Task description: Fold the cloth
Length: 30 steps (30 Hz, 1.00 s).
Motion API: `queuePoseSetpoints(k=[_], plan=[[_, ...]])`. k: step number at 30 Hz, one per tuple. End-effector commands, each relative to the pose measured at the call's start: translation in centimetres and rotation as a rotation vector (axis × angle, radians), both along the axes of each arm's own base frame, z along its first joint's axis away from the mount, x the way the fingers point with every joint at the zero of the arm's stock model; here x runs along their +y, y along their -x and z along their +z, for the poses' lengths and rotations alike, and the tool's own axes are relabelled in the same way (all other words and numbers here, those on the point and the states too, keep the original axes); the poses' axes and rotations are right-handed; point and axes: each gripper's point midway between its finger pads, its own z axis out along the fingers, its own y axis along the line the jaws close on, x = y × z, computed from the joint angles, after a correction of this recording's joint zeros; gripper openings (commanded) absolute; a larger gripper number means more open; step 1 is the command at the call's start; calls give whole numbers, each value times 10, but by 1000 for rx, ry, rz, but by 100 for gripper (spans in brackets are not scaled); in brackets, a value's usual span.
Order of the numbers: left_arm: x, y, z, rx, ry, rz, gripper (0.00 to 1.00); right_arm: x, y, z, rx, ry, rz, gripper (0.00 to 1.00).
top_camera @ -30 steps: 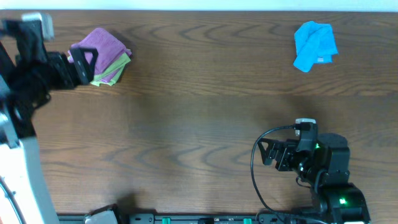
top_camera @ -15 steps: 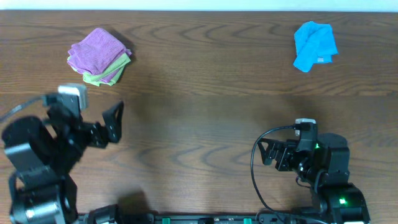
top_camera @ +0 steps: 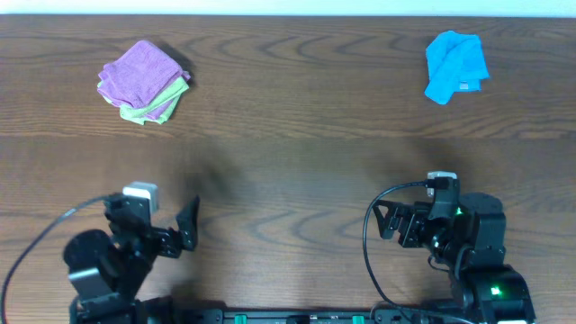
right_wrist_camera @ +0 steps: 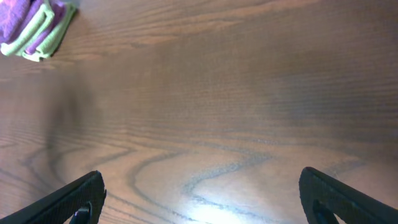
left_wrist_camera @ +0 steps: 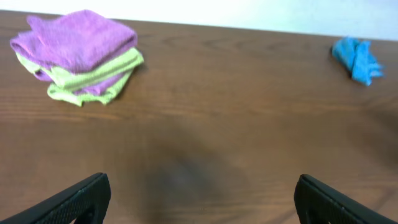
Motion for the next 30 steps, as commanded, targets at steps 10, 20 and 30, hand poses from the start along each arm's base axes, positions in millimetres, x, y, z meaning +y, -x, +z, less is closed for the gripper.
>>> queuePoseSetpoints(k=[10, 20, 30], plan=[[26, 10, -53, 53, -59, 216, 96, -1, 0, 1, 1, -9, -15, 99], [45, 28, -86, 151, -79, 336, 96, -1, 0, 1, 1, -9, -15, 99], [54, 37, -107, 206, -122, 382, 95, -1, 0, 1, 1, -9, -15, 99]])
